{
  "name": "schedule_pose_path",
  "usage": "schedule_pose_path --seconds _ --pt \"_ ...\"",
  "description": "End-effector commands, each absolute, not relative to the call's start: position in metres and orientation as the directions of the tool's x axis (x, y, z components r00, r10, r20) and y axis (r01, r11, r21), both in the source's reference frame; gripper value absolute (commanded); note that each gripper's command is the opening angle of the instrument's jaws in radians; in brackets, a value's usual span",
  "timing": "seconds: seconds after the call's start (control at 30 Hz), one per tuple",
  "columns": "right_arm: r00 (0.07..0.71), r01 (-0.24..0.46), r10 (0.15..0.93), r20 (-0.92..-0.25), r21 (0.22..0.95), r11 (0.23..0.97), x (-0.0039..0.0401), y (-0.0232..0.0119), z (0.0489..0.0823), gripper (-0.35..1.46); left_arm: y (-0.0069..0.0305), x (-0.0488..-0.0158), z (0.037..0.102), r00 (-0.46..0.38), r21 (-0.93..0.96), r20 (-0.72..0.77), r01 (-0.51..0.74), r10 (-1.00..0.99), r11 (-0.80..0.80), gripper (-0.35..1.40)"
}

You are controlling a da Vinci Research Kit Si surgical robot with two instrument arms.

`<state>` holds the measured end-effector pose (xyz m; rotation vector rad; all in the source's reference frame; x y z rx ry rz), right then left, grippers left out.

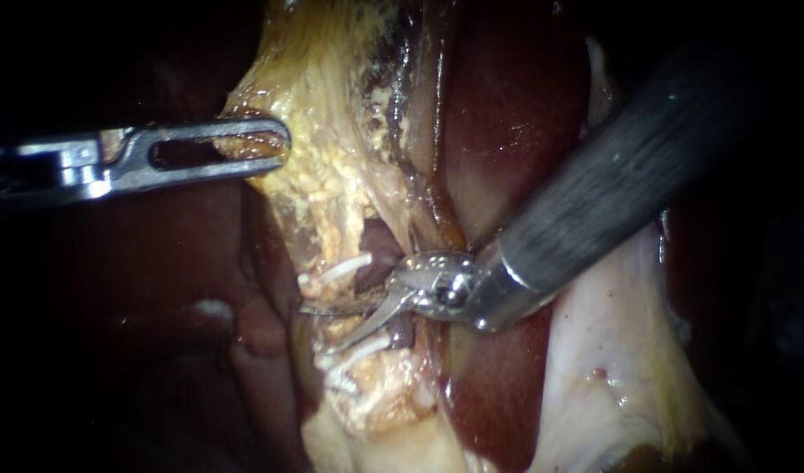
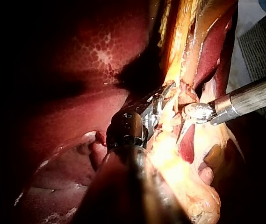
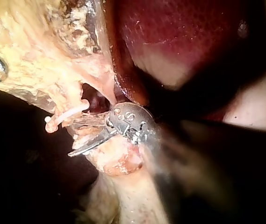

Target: Go back from the cut left tube

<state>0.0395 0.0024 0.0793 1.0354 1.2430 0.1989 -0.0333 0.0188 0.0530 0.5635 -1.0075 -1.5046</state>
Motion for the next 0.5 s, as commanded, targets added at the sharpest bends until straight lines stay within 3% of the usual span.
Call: schedule_pose_path --seconds 0.03,0.23,0.5 --pt "0.365 0.387 0.628 -0.687 0.726 0.569 0.0391 0.0026 0.0791 1.04 0.0188 -0.0334 0.0531 -0.203 0.838 0.192 0.543 -0.96 0.053 -0.35" --pt "0.375 0.376 0.579 -0.724 0.689 0.619 0.0363 0.0025 0.0783 1.16 0.0188 -0.0333 0.0533 -0.203 0.838 0.193 0.543 -0.96 0.054 -0.35" --pt "0.331 0.357 0.503 -0.799 0.599 0.717 0.0324 0.0022 0.0771 1.33 0.0187 -0.0333 0.0535 -0.203 0.838 0.194 0.543 -0.96 0.055 -0.35"
